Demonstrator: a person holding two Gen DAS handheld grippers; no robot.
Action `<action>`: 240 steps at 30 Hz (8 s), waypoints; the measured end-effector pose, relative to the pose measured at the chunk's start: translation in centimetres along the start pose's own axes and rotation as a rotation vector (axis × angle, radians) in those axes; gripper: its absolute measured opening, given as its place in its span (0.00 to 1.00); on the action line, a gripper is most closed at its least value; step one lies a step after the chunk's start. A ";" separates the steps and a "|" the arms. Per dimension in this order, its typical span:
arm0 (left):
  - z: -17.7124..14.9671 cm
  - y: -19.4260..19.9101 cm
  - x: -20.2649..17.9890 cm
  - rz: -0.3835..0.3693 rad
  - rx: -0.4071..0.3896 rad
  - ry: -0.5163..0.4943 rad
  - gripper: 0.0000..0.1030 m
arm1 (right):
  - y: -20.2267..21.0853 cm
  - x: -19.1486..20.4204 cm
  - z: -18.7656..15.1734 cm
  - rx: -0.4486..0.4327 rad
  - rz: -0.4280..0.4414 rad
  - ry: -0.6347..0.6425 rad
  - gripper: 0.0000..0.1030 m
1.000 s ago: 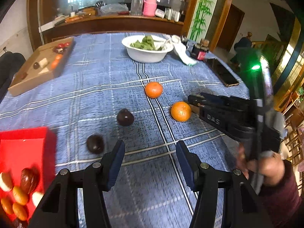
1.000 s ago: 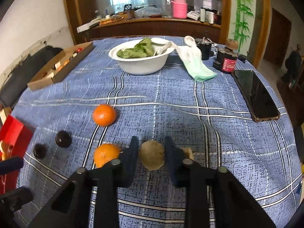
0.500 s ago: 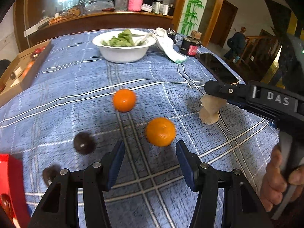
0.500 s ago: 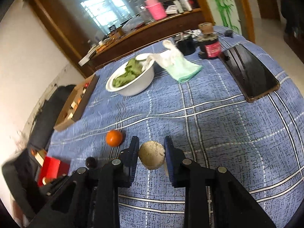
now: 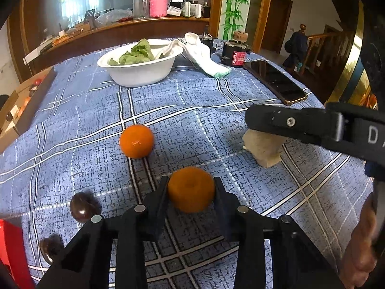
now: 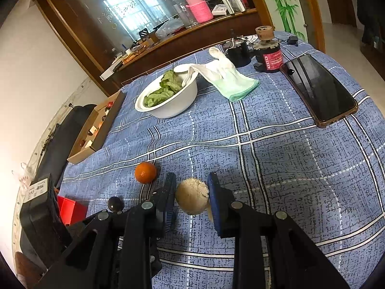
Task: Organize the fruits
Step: 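Grasp a mandarin orange with the left tool while the right tool grasps a round yam piece, then carry the orange into the red tray and open the left tool while the right tool releases the yam, then move both open tools back over the remaining fruits, then grasp a dark date with the left tool while the right tool grasps a square yam piece, then carry the date into the red tray and open the left tool while the right tool releases the yam, then lift both open tools away and swing them back over the tablecloth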
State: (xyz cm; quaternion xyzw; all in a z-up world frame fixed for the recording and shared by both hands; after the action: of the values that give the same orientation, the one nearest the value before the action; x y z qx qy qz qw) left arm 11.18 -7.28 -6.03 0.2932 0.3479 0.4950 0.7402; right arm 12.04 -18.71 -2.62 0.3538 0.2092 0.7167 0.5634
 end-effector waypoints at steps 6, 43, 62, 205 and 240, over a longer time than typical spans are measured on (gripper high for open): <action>0.8 2.0 -0.1 -0.041 -0.036 0.038 0.34 | 0.3 0.7 0.2 -0.013 0.015 0.018 0.25; -11.1 23.6 33.3 0.197 -0.304 0.720 0.35 | -0.4 31.3 -7.9 0.191 0.473 0.286 0.25; -12.7 24.2 36.1 0.198 -0.263 0.783 0.47 | -3.2 38.5 -13.6 0.185 0.267 0.639 0.44; -11.9 29.1 26.8 0.126 -0.344 0.589 0.52 | 2.1 32.8 -9.3 0.030 0.187 0.373 0.43; 4.3 61.3 11.9 0.072 -0.844 0.158 0.90 | 55.0 15.9 9.0 -0.551 -0.127 0.155 0.67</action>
State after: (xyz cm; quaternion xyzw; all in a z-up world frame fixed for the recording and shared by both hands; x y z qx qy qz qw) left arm -14.64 24.17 41.54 -0.0619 0.1601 0.6404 0.7486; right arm -19.39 -19.68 46.12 0.1178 0.0707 0.7345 0.6645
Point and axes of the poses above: each gripper's, at about its wrist camera, not at the fingertips, and y roughly against the way its jaws point, x to its left, z to its top, the point moved 10 cm from there along -y, roughly the way its jaws point, and after that the axes turned 13 degrees about y, right-handed, at the moved point
